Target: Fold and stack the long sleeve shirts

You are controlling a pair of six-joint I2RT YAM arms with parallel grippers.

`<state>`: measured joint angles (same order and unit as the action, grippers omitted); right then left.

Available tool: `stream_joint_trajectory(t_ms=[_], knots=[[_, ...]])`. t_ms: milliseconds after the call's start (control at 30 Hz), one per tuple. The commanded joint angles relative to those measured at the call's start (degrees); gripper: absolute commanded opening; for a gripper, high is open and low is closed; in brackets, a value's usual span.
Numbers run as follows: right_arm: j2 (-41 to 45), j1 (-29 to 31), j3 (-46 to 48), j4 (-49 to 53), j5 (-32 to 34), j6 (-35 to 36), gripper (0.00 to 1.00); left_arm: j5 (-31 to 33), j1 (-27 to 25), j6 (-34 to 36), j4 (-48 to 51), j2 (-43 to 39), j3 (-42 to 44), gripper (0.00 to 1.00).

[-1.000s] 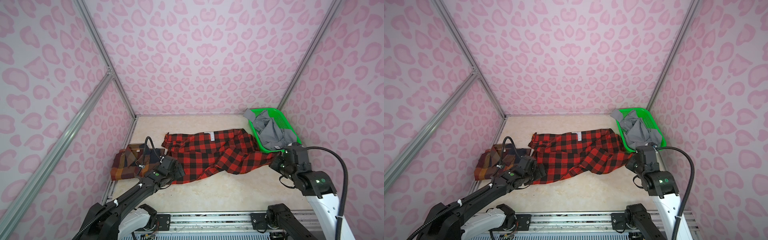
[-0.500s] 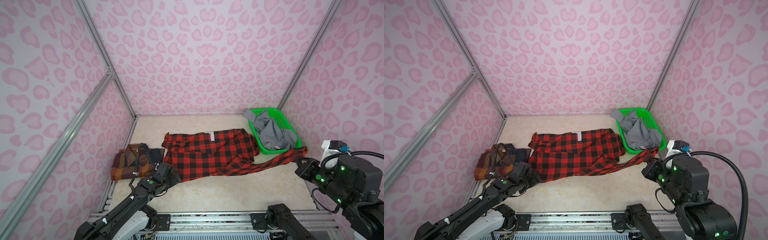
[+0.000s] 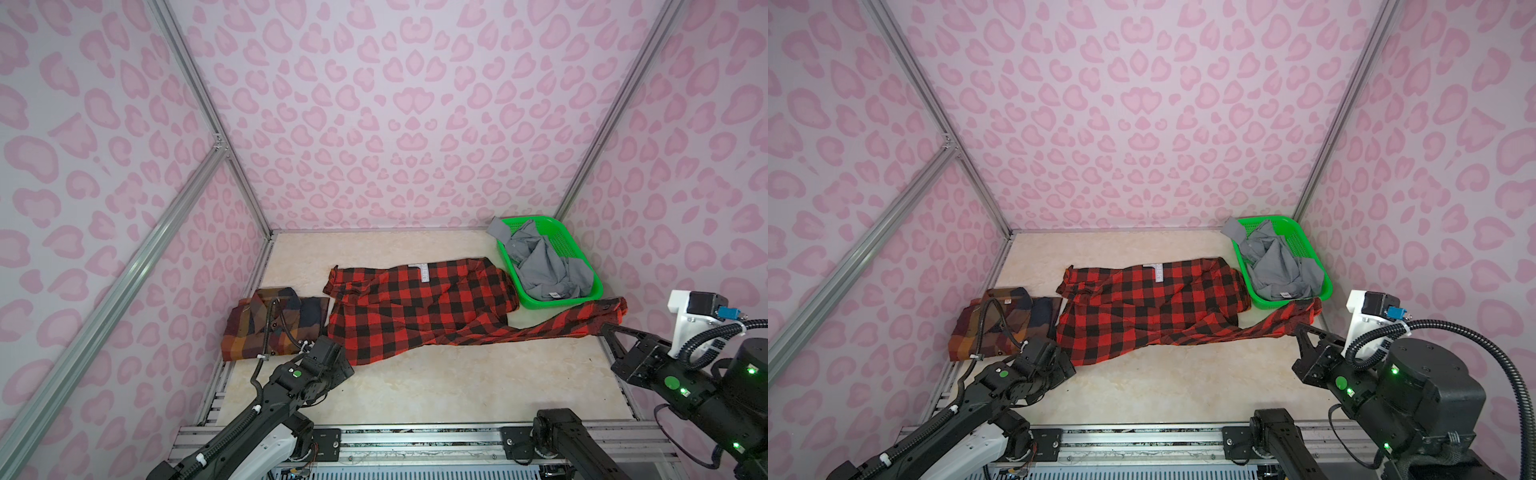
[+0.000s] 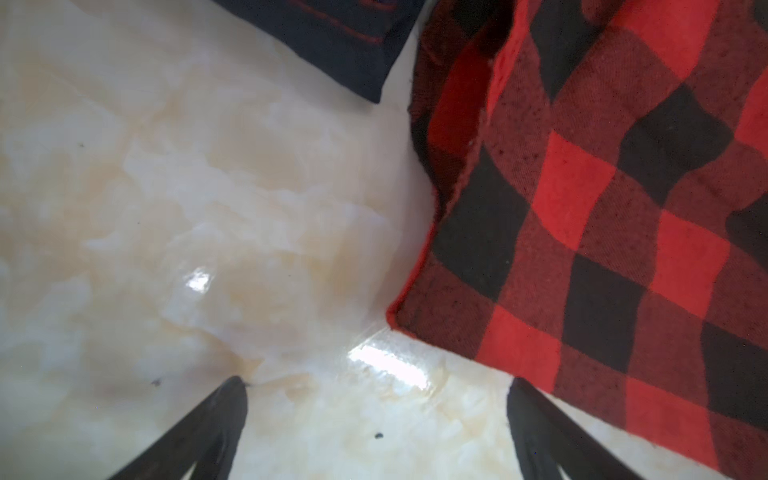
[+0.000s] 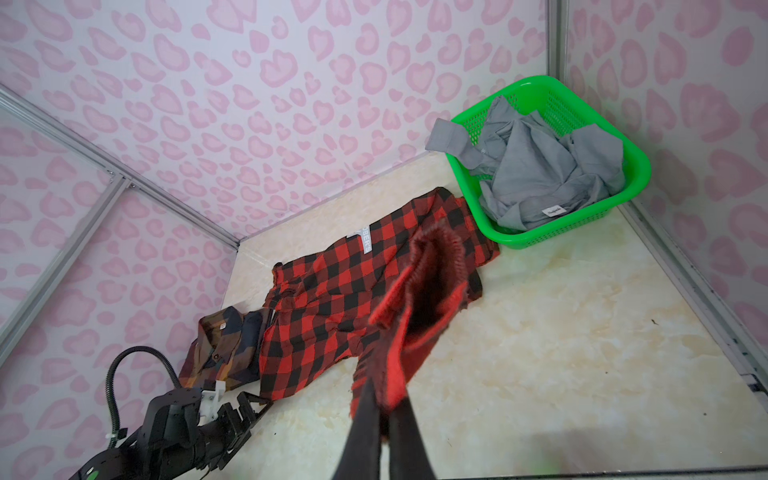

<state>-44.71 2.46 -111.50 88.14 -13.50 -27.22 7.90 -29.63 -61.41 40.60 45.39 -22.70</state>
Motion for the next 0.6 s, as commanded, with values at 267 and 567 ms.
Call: stream_joint_trajectory(t_ms=[267,567], knots=[[1.2,-1.9,2.4,4.3,-5.8,1.2,0.0,1.8,0.0,-1.1,-6.7,3.2,1.3,0.93],[1.8,-2.2,3.6,4.0,-6.7,1.3,0.0,3.2,-0.1,1.6,-13.9,10.1,0.0,0.67]])
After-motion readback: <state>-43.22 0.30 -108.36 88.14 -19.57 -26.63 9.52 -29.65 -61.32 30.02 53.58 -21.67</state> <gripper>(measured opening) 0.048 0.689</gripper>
